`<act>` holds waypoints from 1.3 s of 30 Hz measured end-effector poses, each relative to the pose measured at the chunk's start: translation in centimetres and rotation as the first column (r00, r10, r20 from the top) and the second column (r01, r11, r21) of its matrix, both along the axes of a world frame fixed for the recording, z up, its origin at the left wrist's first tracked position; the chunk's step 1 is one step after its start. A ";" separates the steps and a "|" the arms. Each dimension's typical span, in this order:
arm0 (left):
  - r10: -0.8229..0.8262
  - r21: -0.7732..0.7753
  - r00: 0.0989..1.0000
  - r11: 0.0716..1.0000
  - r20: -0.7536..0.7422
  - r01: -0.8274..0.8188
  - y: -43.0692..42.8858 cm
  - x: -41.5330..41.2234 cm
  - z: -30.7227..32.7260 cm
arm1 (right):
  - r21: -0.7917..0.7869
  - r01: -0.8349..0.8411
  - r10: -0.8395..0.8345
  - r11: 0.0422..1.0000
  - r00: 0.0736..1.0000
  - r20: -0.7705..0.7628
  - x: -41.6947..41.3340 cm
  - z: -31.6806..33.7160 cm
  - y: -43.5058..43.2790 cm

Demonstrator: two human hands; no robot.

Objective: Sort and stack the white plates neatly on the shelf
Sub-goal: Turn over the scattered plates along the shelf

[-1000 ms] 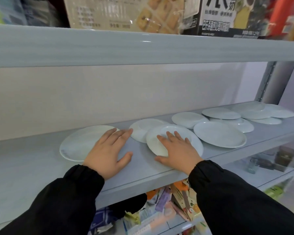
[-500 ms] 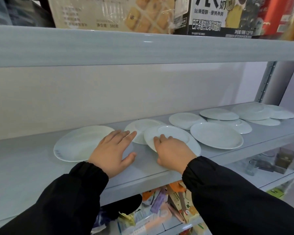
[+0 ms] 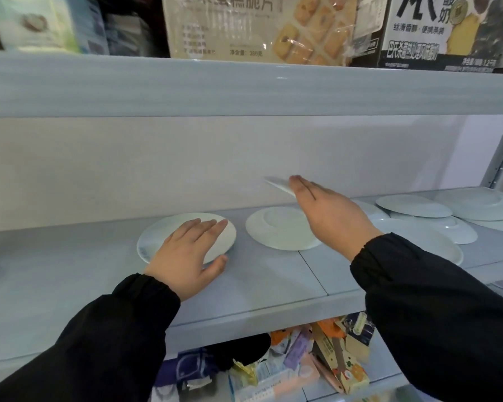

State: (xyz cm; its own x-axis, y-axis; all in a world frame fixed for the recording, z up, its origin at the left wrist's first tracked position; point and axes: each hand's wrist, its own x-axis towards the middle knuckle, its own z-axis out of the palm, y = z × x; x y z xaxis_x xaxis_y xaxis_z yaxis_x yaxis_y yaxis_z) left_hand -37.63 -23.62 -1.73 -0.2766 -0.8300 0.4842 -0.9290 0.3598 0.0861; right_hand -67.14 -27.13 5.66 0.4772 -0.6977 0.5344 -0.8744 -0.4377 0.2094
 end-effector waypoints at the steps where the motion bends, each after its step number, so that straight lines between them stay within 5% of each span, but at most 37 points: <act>1: 0.015 -0.003 1.000 1.000 -0.005 -0.015 0.2 0.5 0.1 | -0.042 -0.034 0.035 0.999 0.999 0.034 0.6 0.2 -0.2; 4: 0.047 -0.005 0.999 0.999 -0.016 -0.047 1.1 2.1 0.3 | -0.168 -0.129 0.149 0.977 0.983 0.111 2.9 0.7 -0.5; 7: 0.084 0.009 0.996 0.996 -0.010 -0.084 1.6 4.4 0.1 | -0.101 -0.189 0.213 0.977 0.915 0.341 5.2 1.6 -0.7; 13: 0.145 -0.013 0.989 0.989 -0.028 -0.145 2.6 8.6 -0.3 | 0.038 -0.303 0.123 0.952 0.495 0.860 9.4 1.6 -1.9; 20: 0.182 -0.092 0.980 0.978 -0.076 -0.188 3.7 11.7 0.4 | 0.245 -0.527 -0.252 0.814 0.060 0.966 15.9 -2.5 -4.1; 23: 0.224 -0.100 0.969 0.967 -0.102 -0.234 4.3 12.5 0.3 | 0.288 -0.597 -0.381 0.749 -0.031 0.924 18.8 -4.1 -4.9; 26: 0.257 -0.081 0.961 0.961 -0.103 -0.266 4.6 13.1 0.1 | 0.408 -0.629 -0.469 0.662 0.077 0.880 21.5 -5.9 -5.9; 31: 0.271 -0.067 0.957 0.958 -0.101 -0.278 4.7 13.7 -0.2 | 0.611 -0.298 -0.332 0.733 0.628 0.704 22.6 -7.2 -7.2; 34: 0.270 -0.074 0.957 0.958 -0.103 -0.278 4.6 13.8 -0.4 | 0.642 -0.101 -0.174 0.760 0.920 0.351 22.8 -7.1 -7.6; 36: 0.269 -0.073 0.956 0.958 -0.115 -0.278 4.4 13.8 -0.4 | 0.658 0.004 -0.096 0.753 0.990 0.104 23.0 -7.1 -7.2; 39: 0.264 -0.075 0.957 0.959 -0.117 -0.274 4.2 13.6 -0.6 | 0.678 -0.009 -0.085 0.735 0.991 0.105 23.0 -7.4 -6.7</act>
State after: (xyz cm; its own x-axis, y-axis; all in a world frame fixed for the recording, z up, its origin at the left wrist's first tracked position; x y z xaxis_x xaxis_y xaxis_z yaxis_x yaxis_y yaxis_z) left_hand -24.07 -19.40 -2.29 0.0067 -0.8186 0.5743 -0.9800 0.1088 0.1664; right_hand -44.16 -33.88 -1.74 0.4066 -0.9130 -0.0342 -0.8909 -0.3879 -0.2363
